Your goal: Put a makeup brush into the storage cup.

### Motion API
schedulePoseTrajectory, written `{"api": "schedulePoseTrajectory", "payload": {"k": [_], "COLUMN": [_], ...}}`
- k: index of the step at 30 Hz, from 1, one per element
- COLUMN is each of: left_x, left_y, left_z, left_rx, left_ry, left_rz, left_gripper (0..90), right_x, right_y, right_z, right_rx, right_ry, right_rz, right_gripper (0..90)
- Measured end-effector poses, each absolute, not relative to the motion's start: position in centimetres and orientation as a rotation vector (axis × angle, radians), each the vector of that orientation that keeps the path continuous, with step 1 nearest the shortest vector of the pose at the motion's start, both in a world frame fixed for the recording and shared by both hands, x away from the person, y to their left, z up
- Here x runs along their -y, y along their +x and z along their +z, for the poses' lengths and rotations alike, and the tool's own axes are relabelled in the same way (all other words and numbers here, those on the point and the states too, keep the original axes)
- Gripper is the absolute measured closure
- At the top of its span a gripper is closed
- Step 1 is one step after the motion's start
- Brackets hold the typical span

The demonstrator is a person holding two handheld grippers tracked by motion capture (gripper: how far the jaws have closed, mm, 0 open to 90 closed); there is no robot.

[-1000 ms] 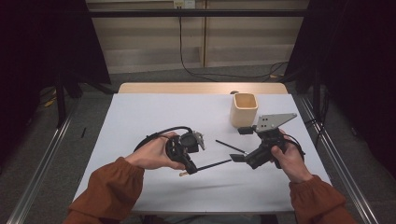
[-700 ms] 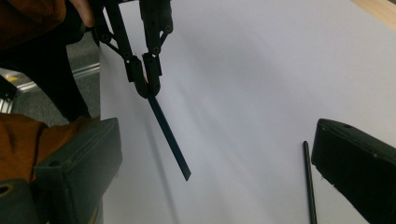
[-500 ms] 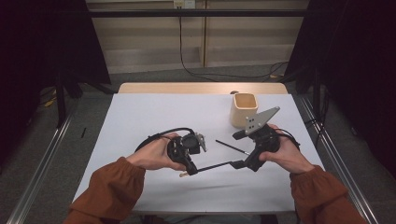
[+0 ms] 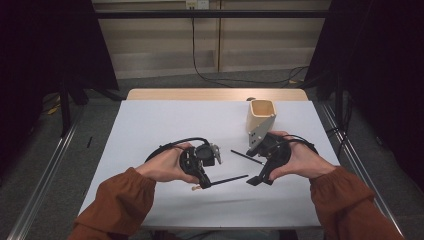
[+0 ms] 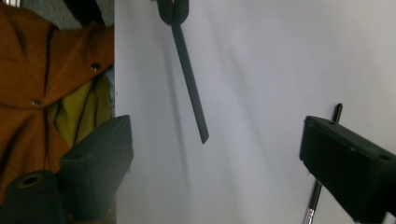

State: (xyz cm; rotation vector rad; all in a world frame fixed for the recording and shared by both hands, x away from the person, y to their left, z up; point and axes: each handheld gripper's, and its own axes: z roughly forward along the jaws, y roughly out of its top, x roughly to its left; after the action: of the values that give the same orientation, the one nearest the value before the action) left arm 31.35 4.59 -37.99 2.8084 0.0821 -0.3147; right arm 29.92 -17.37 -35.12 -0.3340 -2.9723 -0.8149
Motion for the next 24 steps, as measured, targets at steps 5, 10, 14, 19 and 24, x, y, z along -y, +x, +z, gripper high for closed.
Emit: {"api": "schedulePoseTrajectory", "payload": {"k": [5,10,14,19,24], "left_x": [-4.6,-4.5,-4.3,-4.2,-4.1], "left_y": [31.4,31.4,31.4,31.4,31.5], "left_z": [-38.1,-38.2,-38.4,-38.4,-38.4], "left_rx": [-0.082,-0.079,-0.075,-0.054,-0.046], "left_ry": [2.819,2.821,2.828,2.846,2.848], "left_rz": [-0.323,-0.329,-0.335,-0.342,-0.338], "left_gripper": [84.3,84.3,84.3,84.3,84.3], "right_x": [16.6,16.2,15.6,14.8,14.4], "right_y": [30.1,30.4,30.4,30.4,30.5], "right_z": [-35.2,-35.7,-36.6,-37.2,-37.3], "right_rx": [2.987,3.002,2.997,3.002,2.984], "right_ry": [-0.311,-0.274,-0.23,-0.19,-0.19], "right_rz": [-0.643,-0.54,-0.452,-0.395,-0.382], "right_gripper": [15.3,19.0,26.1,37.4,47.4]}}
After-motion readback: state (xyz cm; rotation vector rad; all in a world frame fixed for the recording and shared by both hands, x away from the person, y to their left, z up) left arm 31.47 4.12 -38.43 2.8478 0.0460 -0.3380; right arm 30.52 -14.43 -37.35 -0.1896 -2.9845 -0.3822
